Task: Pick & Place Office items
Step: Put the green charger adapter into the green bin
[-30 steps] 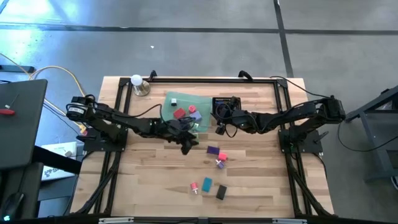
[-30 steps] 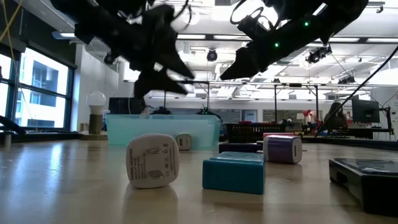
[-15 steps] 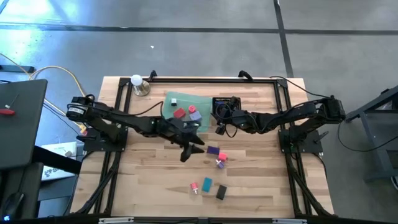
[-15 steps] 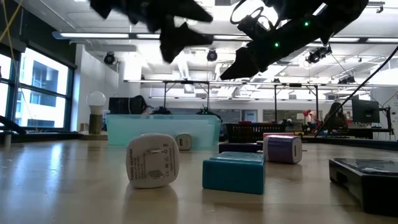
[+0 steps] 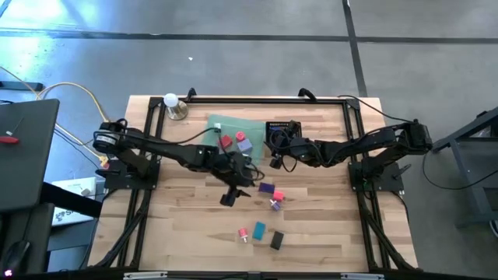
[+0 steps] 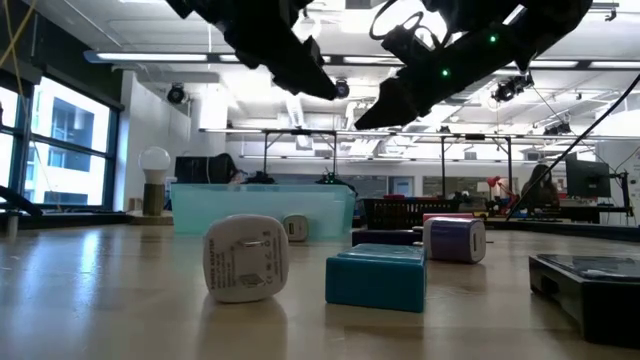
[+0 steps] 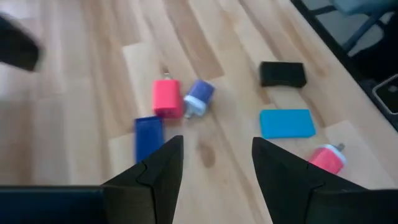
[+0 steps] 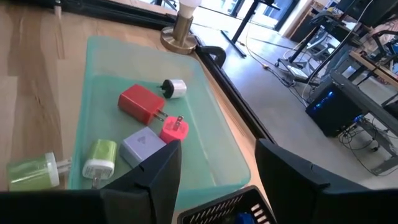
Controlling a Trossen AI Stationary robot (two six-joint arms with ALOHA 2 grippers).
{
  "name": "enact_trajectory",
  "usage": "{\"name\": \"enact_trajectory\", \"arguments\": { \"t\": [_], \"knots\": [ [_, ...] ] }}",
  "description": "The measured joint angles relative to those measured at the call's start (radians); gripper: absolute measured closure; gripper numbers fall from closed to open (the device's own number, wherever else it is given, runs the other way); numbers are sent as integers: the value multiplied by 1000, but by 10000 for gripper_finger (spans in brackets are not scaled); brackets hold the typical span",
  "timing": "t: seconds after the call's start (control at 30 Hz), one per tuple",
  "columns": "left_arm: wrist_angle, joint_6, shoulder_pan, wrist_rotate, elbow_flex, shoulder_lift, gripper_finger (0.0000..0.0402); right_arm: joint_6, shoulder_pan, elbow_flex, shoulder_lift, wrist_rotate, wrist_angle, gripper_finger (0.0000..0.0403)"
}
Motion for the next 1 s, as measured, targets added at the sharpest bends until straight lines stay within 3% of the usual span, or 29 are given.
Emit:
{"name": "enact_trajectory", "arguments": {
  "t": [0.13, 0.3, 0.53, 0.7, 1.0],
  "knots": [
    [9, -17, 7, -6, 0, 33, 215, 0, 0, 0, 0, 0, -17, 208],
    [14, -9, 4, -100, 0, 37, 206, 2, 0, 0, 0, 0, -30, 208],
    [-55, -37, -10, -207, 0, 37, 145, 8, 0, 0, 0, 0, -29, 208],
    [-98, -362, -12, -382, 0, 37, 120, 11, 0, -1, 0, 0, -31, 208],
    [-168, -803, -25, -372, 0, 37, 118, 27, 0, -1, 0, 0, -47, 208]
  ]
}}
